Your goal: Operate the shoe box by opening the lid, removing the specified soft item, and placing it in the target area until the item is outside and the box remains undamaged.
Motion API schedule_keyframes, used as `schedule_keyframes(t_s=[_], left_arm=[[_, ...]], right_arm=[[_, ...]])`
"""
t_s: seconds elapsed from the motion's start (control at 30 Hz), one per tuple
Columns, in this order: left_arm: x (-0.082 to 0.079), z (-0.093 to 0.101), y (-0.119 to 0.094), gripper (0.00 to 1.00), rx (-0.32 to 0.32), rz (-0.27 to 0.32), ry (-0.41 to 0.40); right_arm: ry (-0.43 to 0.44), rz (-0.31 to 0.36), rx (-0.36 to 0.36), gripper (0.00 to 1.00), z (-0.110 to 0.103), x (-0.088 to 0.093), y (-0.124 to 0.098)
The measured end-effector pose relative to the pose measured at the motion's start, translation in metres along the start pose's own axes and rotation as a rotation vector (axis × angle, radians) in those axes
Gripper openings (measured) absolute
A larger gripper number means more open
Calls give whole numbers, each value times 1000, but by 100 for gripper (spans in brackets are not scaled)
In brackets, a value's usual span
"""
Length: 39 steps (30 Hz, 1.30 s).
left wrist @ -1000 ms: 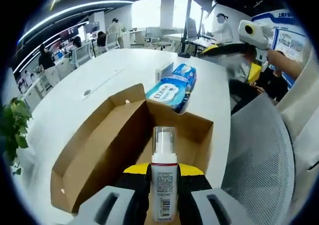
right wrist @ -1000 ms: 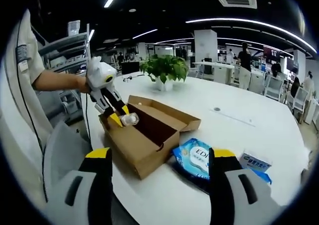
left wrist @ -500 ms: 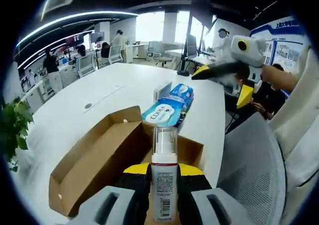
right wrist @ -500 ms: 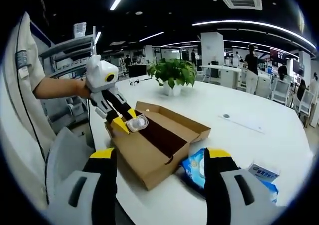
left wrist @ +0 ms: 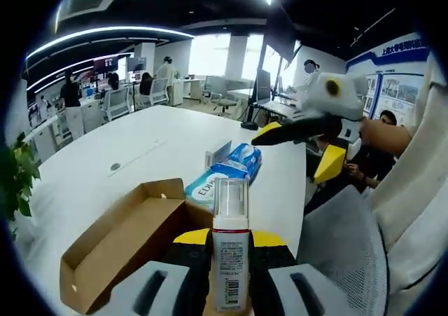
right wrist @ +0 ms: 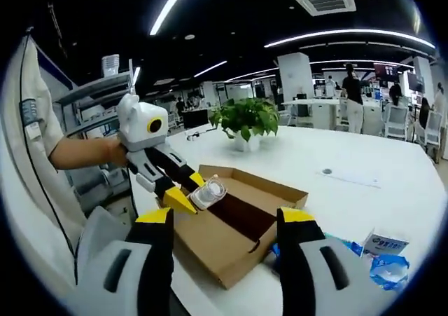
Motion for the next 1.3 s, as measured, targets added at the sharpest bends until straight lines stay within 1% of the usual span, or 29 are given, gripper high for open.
schedule_keyframes(t_s=[0.43, 0.6, 0.67, 0.8, 1.0, 1.07, 1.1, 1.3], left_arm=[[-7, 10, 6, 19, 73, 92, -32], [-8, 16, 7, 19, 113, 134, -59], [-8, 17, 8, 19, 126, 148, -73], [-7, 19, 8, 19, 150, 163, -91], [-6, 20, 6, 19, 190, 197, -132], [-6, 20, 5, 19, 200, 204, -142], [-5, 20, 4, 19, 228, 208, -171], [-5, 19, 3, 19, 260, 208, -179]], right_arm=[[64, 9, -61, 42, -14, -2, 18], [110, 26, -80, 34, -17, -5, 21], [115, 27, -82, 30, -16, -6, 23], [137, 22, -93, 24, -18, -5, 24], [234, 21, -127, 23, -18, -5, 25], [241, 20, -132, 22, -18, -5, 25], [257, 12, -143, 22, -19, -5, 26], [285, -3, -170, 23, -21, -5, 30]])
Point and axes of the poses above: the point that each gripper's makers call its tool centre point, and the gripper's own axes: y roughly forward along the fingers, z roughly to its right, x roughly out of its underside, the point moved 9 cm from there along -y, roughly backward along the fingers, and after that the axes turned 14 degrees about x, right-handed, at the moved point
